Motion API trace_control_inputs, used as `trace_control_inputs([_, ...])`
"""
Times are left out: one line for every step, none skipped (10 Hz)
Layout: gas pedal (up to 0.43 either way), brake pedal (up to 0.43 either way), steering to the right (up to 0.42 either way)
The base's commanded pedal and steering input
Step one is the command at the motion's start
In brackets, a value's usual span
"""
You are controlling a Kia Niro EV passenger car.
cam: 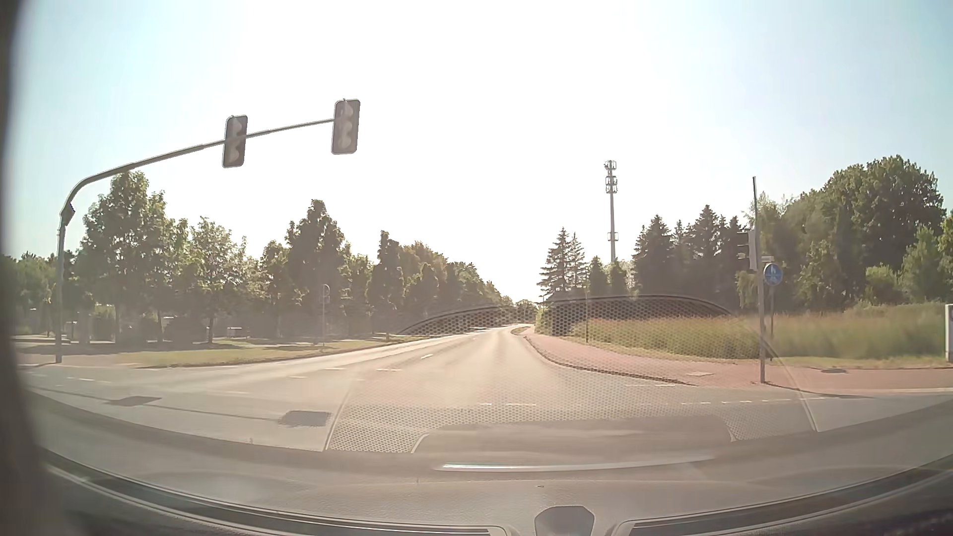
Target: Follow the waypoints while adhering to traffic rules and regulations
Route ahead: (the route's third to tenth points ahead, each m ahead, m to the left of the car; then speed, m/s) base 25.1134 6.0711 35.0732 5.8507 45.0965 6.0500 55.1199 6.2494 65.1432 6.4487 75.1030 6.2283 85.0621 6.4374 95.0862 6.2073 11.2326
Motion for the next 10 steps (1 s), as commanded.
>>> trace_control_inputs([0.079,0.006,0.003])
trace_control_inputs([0.079,0.006,0.003])
trace_control_inputs([0.079,0.006,0.003])
trace_control_inputs([0.087,0.006,0.003])
trace_control_inputs([0.098,0.006,0.002])
trace_control_inputs([0.098,0.006,0.001])
trace_control_inputs([0.118,0.006,0.0])
trace_control_inputs([0.189,0.006,-0.003])
trace_control_inputs([0.209,0.006,-0.008])
trace_control_inputs([0.228,0.006,-0.01])
